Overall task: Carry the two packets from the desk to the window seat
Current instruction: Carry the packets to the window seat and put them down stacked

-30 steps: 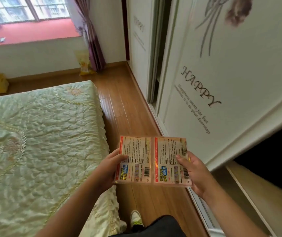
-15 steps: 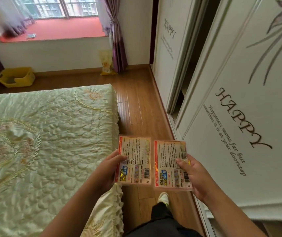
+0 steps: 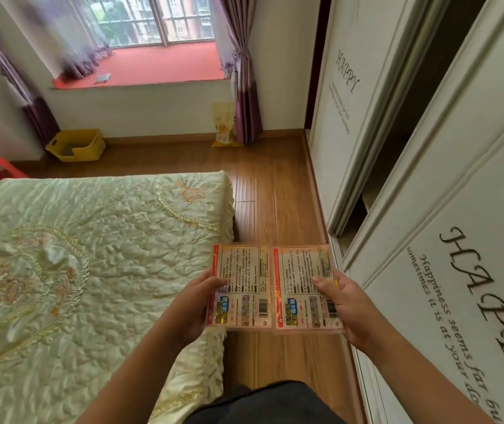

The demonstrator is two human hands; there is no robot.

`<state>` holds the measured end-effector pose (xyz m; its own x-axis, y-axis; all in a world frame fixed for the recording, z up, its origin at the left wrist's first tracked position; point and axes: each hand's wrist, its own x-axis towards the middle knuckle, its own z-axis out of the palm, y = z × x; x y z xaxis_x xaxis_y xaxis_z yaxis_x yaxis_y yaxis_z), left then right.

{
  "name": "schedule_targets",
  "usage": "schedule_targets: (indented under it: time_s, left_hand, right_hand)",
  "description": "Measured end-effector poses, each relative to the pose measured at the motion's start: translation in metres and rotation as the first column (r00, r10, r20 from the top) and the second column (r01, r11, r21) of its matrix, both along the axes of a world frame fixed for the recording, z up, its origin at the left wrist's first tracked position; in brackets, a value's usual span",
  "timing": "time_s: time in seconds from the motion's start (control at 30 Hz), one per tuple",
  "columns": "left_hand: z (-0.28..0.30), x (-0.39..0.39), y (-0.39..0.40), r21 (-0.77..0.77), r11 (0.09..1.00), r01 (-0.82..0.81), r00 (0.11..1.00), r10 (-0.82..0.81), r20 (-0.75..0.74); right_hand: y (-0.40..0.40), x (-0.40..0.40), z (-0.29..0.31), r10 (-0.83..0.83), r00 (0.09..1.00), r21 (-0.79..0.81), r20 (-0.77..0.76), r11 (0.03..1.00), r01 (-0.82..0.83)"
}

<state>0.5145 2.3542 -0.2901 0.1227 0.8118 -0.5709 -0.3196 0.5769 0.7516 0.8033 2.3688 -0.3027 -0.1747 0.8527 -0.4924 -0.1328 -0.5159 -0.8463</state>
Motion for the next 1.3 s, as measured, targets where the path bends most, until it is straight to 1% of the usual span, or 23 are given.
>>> schedule_targets:
  time_s: [0.17, 0.37, 0.5, 0.8, 1.03, 1.3]
  left_hand:
    - [-0.005, -0.006, 0.045, -0.013, 1.000, -0.024, 0.999, 0.023, -0.039]
    - [-0.014, -0.029, 0.115, -0.019, 0.999, -0.030, 0.999, 0.029, -0.041]
    - [-0.010, -0.058, 0.169, 0.002, 0.999, -0.043, 0.999, 0.043, -0.026]
    - [0.007, -0.105, 0.276, 0.031, 0.999, 0.016, 0.997, -0.013, -0.070]
    - [-0.003, -0.102, 0.357, 0.005, 1.000, -0.012, 0.999, 0.012, -0.036]
    - [0.001, -0.073, 0.479, -0.003, 0.998, -0.058, 0.996, 0.058, -0.062]
  right_hand:
    - [0.053, -0.006, -0.003, 0.032, 0.999, -0.018, -0.025, 0.999, -0.032]
    - [0.128, -0.034, -0.009, 0.015, 0.999, -0.025, 0.044, 1.000, -0.014]
    - [0.188, -0.062, -0.002, 0.017, 0.999, -0.020, 0.044, 1.000, -0.016]
    - [0.280, -0.107, 0.013, -0.028, 0.999, -0.012, 0.022, 1.000, 0.029]
    - [0.361, -0.105, 0.010, -0.070, 0.997, -0.043, 0.041, 0.997, 0.071]
    - [0.490, -0.079, -0.003, -0.028, 1.000, -0.048, 0.008, 0.998, 0.029]
